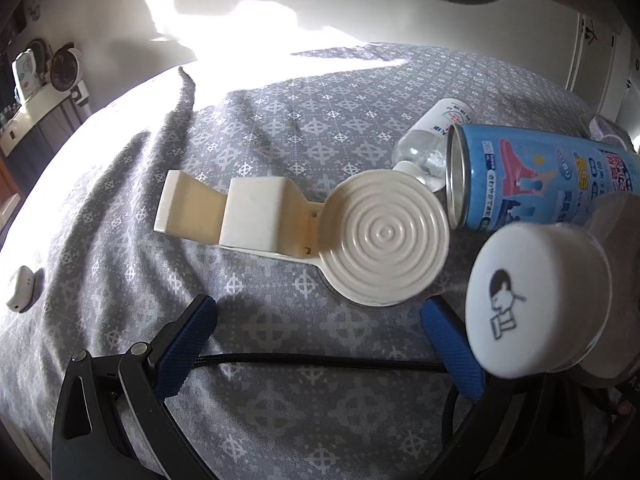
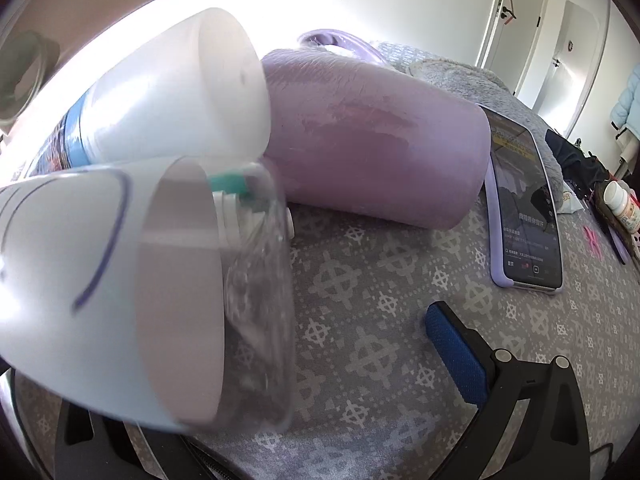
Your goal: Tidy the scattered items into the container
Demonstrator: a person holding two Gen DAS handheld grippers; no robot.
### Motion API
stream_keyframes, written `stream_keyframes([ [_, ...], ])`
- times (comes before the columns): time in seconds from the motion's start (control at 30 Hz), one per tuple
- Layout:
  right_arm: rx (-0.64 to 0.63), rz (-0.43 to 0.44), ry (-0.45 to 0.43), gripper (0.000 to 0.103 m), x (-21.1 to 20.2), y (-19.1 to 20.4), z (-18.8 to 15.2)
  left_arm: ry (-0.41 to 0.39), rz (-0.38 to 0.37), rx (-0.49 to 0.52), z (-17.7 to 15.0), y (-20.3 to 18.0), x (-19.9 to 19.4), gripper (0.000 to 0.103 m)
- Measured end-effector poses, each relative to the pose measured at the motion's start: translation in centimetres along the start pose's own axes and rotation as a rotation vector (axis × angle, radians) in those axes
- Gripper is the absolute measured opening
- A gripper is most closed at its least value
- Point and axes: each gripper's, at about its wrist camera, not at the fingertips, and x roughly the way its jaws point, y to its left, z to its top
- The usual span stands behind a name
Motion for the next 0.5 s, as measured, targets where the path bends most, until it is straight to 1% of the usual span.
stream_keyframes([
  [0.5,0.005,0.008,-0.002,0.103,0.5,-1.2,0.0,0.001,0.001,0.002,-0.5,-0.2,-0.4,0.103],
])
